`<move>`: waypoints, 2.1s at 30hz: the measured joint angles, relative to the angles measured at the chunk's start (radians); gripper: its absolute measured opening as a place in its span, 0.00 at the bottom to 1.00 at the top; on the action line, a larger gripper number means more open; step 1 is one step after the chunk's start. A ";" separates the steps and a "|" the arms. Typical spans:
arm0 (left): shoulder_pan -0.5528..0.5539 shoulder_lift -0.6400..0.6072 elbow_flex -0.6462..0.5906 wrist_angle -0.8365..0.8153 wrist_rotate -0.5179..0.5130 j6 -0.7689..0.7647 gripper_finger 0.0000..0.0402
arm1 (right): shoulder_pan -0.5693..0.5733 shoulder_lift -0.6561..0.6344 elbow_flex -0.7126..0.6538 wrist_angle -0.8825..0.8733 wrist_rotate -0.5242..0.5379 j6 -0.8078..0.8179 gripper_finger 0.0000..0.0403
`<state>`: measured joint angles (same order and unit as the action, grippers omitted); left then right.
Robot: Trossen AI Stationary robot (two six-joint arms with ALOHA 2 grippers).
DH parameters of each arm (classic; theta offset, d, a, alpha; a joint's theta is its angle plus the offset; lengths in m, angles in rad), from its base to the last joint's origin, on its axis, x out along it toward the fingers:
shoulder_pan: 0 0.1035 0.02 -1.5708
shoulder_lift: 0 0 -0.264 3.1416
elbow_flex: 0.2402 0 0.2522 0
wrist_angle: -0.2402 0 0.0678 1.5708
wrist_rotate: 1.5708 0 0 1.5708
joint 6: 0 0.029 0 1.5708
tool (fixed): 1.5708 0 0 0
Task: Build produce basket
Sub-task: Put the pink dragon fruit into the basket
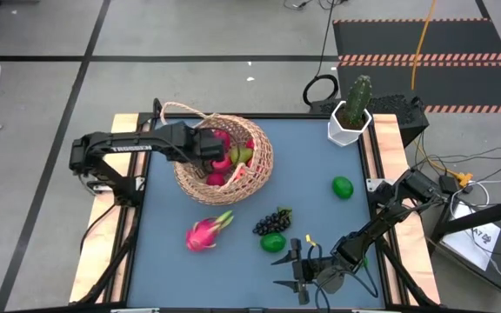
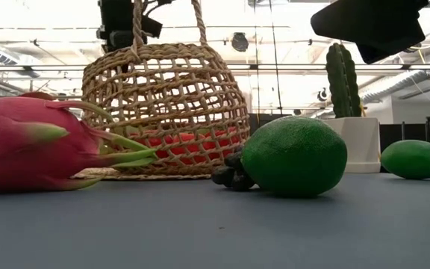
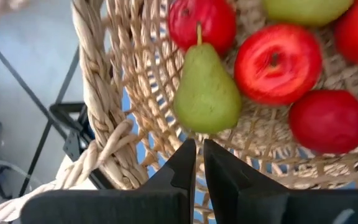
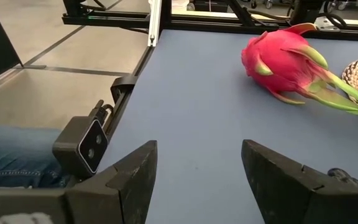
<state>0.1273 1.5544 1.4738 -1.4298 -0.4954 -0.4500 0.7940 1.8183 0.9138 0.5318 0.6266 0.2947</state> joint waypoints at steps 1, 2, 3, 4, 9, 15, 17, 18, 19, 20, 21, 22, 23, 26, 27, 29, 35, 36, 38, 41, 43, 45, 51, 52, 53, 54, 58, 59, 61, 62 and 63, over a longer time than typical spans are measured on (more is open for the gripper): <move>-0.011 -0.013 0.000 0.007 -0.007 0.000 0.09 | 0.000 0.000 0.000 -0.001 0.000 0.000 0.57; -0.023 -0.026 0.000 0.015 -0.010 0.000 0.09 | 0.000 0.000 0.000 -0.002 0.000 0.000 0.57; -0.037 -0.043 0.000 0.026 -0.013 0.000 0.09 | 0.000 0.000 0.000 -0.005 0.000 0.000 0.57; -0.051 -0.064 0.000 0.040 -0.014 0.000 0.09 | 0.000 0.000 0.000 -0.006 0.000 0.000 0.57; -0.154 -0.172 0.000 0.116 -0.056 -0.015 0.09 | 0.000 0.000 0.000 -0.009 0.001 0.000 0.57; -0.356 -0.275 0.001 0.143 -0.268 -0.143 0.09 | -0.014 -0.033 0.000 -0.019 0.028 0.008 0.57; -0.440 -0.285 -0.005 0.151 -0.352 -0.185 0.09 | -0.025 -0.064 0.000 -0.047 0.029 0.009 0.57; -0.479 -0.285 -0.010 0.152 -0.388 -0.205 0.09 | -0.031 -0.082 0.000 -0.072 0.028 0.014 0.57; -0.517 -0.283 -0.018 0.153 -0.420 -0.228 0.09 | -0.037 -0.103 0.000 -0.101 0.027 0.024 0.57; -0.553 -0.281 -0.030 0.155 -0.446 -0.253 0.09 | -0.045 -0.124 0.000 -0.138 0.028 0.037 0.57; -0.585 -0.278 -0.045 0.160 -0.471 -0.279 0.09 | -0.050 -0.147 0.000 -0.177 0.027 0.054 0.57; -0.615 -0.274 -0.063 0.177 -0.502 -0.304 0.09 | -0.057 -0.171 0.000 -0.216 0.028 0.065 0.57; -0.639 -0.273 -0.087 0.204 -0.534 -0.322 0.09 | -0.064 -0.194 0.000 -0.249 0.027 0.075 0.57; -0.711 -0.269 -0.178 0.286 -0.610 -0.349 0.09 | -0.096 -0.261 0.014 -0.355 0.028 0.084 0.57; -0.728 -0.269 -0.206 0.320 -0.637 -0.347 0.09 | -0.110 -0.282 0.022 -0.390 0.028 0.084 0.57; -0.756 -0.271 -0.258 0.367 -0.688 -0.333 0.09 | -0.138 -0.320 0.039 -0.475 0.028 0.082 0.57; -0.801 -0.274 -0.304 0.388 -0.743 -0.333 0.09 | -0.230 -0.416 0.041 -0.683 0.003 0.142 0.57; -0.810 -0.273 -0.304 0.389 -0.741 -0.335 0.09 | -0.243 -0.427 0.041 -0.696 -0.004 0.157 0.57; -0.831 -0.273 -0.304 0.388 -0.737 -0.328 0.09 | -0.263 -0.439 0.041 -0.709 -0.028 0.174 0.57; -0.858 -0.273 -0.304 0.388 -0.720 -0.291 0.09 | -0.279 -0.433 0.040 -0.654 -0.031 0.166 0.57; -0.875 -0.273 -0.304 0.388 -0.709 -0.271 0.09 | -0.292 -0.408 0.040 -0.579 -0.054 0.152 0.57; -0.893 -0.273 -0.304 0.388 -0.699 -0.259 0.09 | -0.302 -0.363 0.041 -0.487 -0.063 0.130 0.57; -0.910 -0.273 -0.304 0.387 -0.613 -0.245 0.09 | -0.356 -0.179 0.124 -0.342 -0.171 0.044 0.57; -0.910 -0.273 -0.304 0.387 -0.592 -0.239 0.09 | -0.363 -0.146 0.149 -0.341 -0.189 0.017 0.57; -0.911 -0.273 -0.304 0.385 -0.574 -0.236 0.09 | -0.370 -0.112 0.178 -0.343 -0.204 -0.016 0.57; -0.914 -0.273 -0.304 0.385 -0.568 -0.236 0.09 | -0.376 -0.080 0.207 -0.344 -0.225 -0.051 0.57; -0.915 -0.273 -0.304 0.384 -0.564 -0.233 0.09 | -0.396 0.042 0.322 -0.344 -0.292 -0.165 0.57; -0.915 -0.273 -0.304 0.384 -0.561 -0.232 0.09 | -0.399 0.072 0.349 -0.343 -0.292 -0.187 0.56; -0.915 -0.273 -0.304 0.384 -0.560 -0.231 0.09 | -0.405 0.123 0.395 -0.342 -0.293 -0.238 0.55; -0.915 -0.273 -0.304 0.383 -0.558 -0.230 0.09 | -0.409 0.148 0.417 -0.343 -0.292 -0.263 0.55; -0.915 -0.273 -0.304 0.382 -0.553 -0.228 0.09 | -0.413 0.169 0.437 -0.342 -0.292 -0.286 0.54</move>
<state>-0.7876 1.2816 1.1694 -1.0481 -1.0482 -0.6780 0.3807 1.9878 1.3513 0.1902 0.3344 0.0087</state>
